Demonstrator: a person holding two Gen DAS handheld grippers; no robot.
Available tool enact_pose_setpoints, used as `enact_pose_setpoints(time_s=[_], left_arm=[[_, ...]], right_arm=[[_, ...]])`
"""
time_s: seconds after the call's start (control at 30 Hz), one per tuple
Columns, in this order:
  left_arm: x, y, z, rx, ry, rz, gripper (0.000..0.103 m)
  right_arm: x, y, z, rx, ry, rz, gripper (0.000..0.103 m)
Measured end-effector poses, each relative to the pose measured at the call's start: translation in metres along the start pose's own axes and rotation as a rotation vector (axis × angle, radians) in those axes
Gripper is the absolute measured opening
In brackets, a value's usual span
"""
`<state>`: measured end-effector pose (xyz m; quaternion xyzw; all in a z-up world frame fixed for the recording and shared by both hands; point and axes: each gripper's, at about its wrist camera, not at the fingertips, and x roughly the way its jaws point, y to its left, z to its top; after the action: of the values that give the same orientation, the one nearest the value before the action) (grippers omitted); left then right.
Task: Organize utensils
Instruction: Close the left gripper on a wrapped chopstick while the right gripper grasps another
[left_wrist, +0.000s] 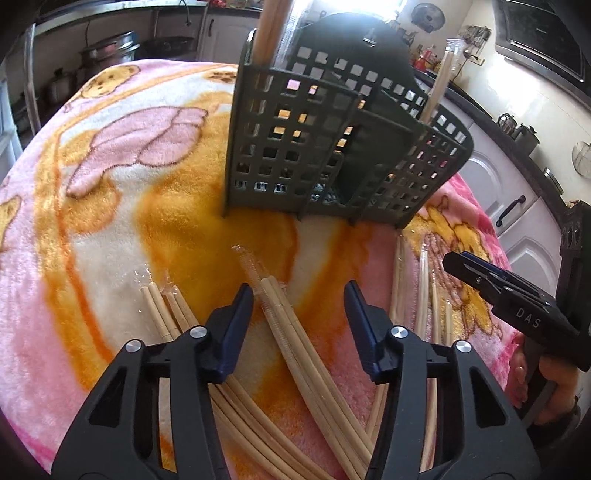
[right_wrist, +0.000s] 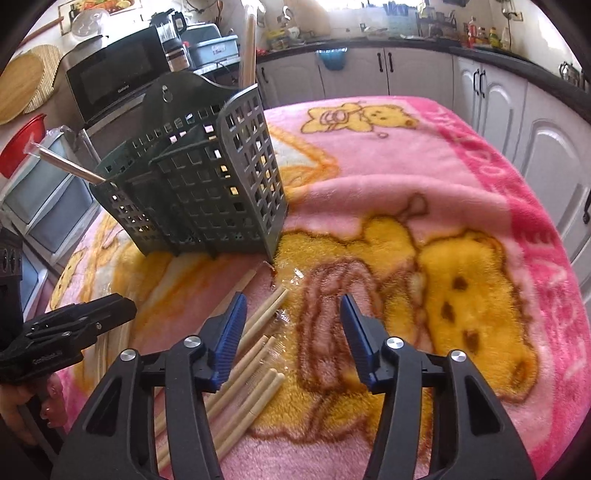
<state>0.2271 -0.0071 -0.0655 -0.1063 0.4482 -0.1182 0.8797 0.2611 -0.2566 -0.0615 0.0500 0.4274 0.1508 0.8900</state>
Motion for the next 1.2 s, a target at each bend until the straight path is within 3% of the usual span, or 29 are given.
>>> enact_pose_setpoints(time_s=[0.27,0.37,0.47,0.77,0.83,1.2], left_arm=[[0.010,0.014,0.011,-0.032,0.015,0.033,0.036],[0.012,0.018,0.017,-0.035,0.020,0.053,0.024],[0.014,0.024,0.020,-0.046,0.030,0.057,0.015],[0.000,0.043,0.022,-0.096,0.022,0.013,0.010],[-0.006,0.048,0.023,-0.103,0.011,0.000,0.008],[-0.043,0.040,0.034,-0.082,-0.079,-0.057,0.003]], right_arm=[[0.013,-0.001,0.006,0.014,0.052,0.017,0.047],[0.019,0.000,0.009,0.013,0.067,0.022,0.044],[0.025,0.000,0.011,0.017,0.085,0.031,0.037],[0.040,-0.007,0.020,0.089,0.109,0.062,0.020],[0.043,-0.009,0.022,0.103,0.106,0.074,0.010],[0.009,-0.005,0.033,0.100,-0.015,0.107,0.007]])
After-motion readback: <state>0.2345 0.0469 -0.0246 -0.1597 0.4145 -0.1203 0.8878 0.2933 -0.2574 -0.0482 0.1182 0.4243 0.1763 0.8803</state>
